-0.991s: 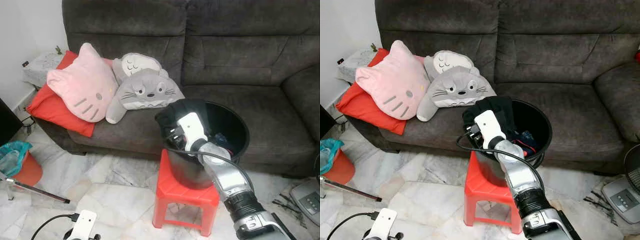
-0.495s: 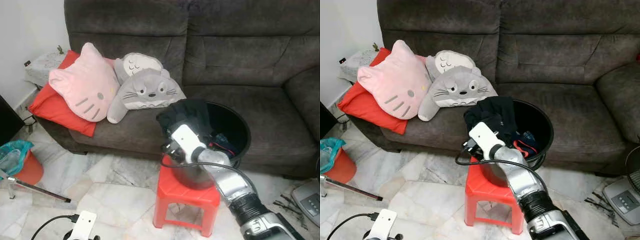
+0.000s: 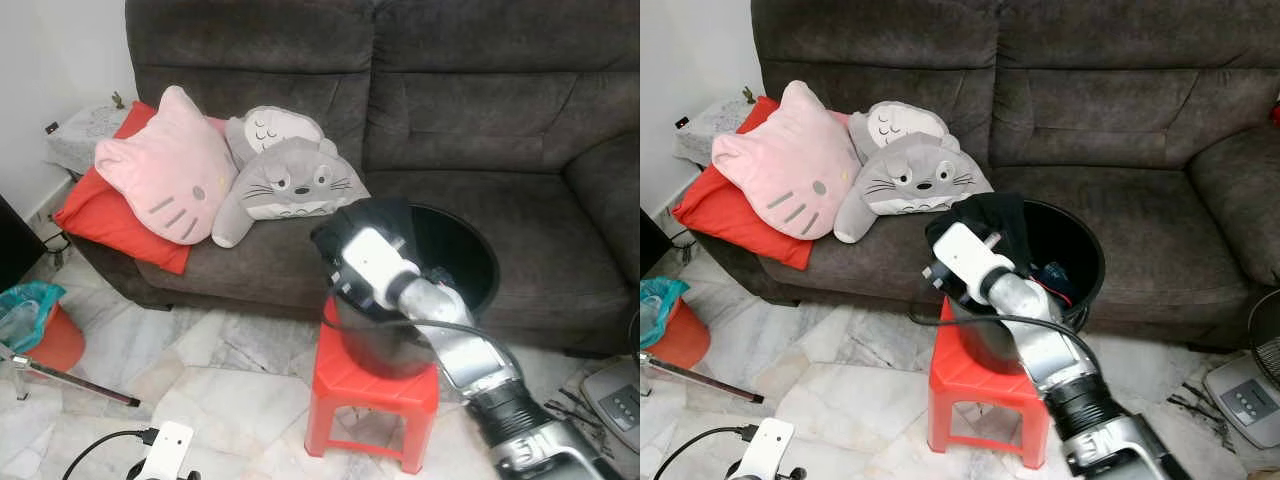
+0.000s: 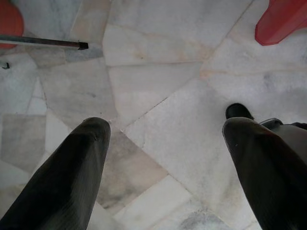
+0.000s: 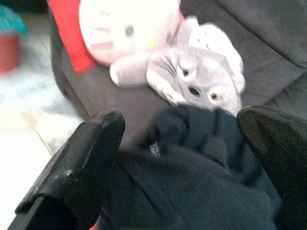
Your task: Hang hanger
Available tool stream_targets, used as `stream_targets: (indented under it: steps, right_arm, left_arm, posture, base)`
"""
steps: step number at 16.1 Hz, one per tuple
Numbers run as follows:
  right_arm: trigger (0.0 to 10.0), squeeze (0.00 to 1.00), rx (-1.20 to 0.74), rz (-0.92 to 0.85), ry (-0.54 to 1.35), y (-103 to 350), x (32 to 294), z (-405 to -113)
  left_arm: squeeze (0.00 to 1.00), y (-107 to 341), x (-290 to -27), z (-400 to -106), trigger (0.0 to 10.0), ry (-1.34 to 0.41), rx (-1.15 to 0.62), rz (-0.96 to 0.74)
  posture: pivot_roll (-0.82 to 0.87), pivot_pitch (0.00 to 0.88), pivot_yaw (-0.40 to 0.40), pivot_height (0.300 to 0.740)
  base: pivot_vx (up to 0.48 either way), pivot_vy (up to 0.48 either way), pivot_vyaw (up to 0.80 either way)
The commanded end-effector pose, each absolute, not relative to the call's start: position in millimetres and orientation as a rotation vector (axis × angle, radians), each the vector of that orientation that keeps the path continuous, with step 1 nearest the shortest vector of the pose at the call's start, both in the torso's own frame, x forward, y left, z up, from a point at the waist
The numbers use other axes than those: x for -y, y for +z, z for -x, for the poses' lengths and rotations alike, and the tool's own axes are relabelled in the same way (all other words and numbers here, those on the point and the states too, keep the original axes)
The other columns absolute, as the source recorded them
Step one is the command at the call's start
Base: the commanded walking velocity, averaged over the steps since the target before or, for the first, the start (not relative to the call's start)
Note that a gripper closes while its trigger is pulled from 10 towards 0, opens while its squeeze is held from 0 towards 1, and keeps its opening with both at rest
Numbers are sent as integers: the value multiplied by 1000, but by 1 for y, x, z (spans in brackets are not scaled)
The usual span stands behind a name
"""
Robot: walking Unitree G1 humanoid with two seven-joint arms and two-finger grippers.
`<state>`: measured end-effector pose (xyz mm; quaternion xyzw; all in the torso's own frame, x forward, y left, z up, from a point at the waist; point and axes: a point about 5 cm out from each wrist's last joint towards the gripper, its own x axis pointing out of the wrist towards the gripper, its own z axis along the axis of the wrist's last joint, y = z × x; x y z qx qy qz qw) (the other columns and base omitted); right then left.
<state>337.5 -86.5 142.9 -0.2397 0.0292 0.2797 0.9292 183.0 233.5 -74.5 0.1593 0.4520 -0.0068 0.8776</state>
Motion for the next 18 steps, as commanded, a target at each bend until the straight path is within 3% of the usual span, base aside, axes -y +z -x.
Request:
stream_targets:
  steps: [1, 2, 6, 7, 10, 11, 13, 18]
  right_arm:
    - [10000, 0, -46, 277, 579, 152, 81, -333]
    - [10000, 0, -45, 128, 599, 157, 74, -328]
    - [10000, 0, -60, -41, 606, 158, 67, -316]
    - [10000, 0, -70, -139, 533, 157, 73, -305]
    - [10000, 0, -84, -221, 281, 152, 115, -288]
    - [10000, 0, -84, -221, 281, 152, 115, -288]
    - [10000, 0, -156, -227, -30, 131, 181, -274]
    - [10000, 0, -294, -338, -52, 110, 190, -282]
  left_arm:
    - [0, -76, -238, -179, 10000, -8, -964, -345]
    - [0, -76, -238, -179, 10000, -10, -965, -345]
    - [0, -76, -238, -179, 10000, -10, -965, -345]
    - [0, -76, -238, -179, 10000, -9, -965, -346]
    - [0, -76, -238, -179, 10000, -10, -967, -350]
    - [0, -76, -238, -179, 10000, -10, -967, -350]
    - [0, -75, -238, -180, 10000, -15, -967, -357]
    - [0, -75, -239, -180, 10000, -8, -964, -359]
  posture:
    - [-182, 0, 75, 732]
    - [-186, 0, 75, 732]
    - [-190, 0, 73, 732]
    - [-190, 0, 73, 732]
    - [-203, 0, 71, 732]
    - [-203, 0, 71, 732]
    - [-210, 0, 72, 732]
    - [-193, 0, 70, 732]
  base:
    - [0, 0, 0]
    - [0, 0, 0]
    - [0, 0, 0]
    - [0, 0, 0]
    - [0, 0, 0]
    - [0, 0, 0]
    - [0, 0, 0]
    - [0, 0, 0]
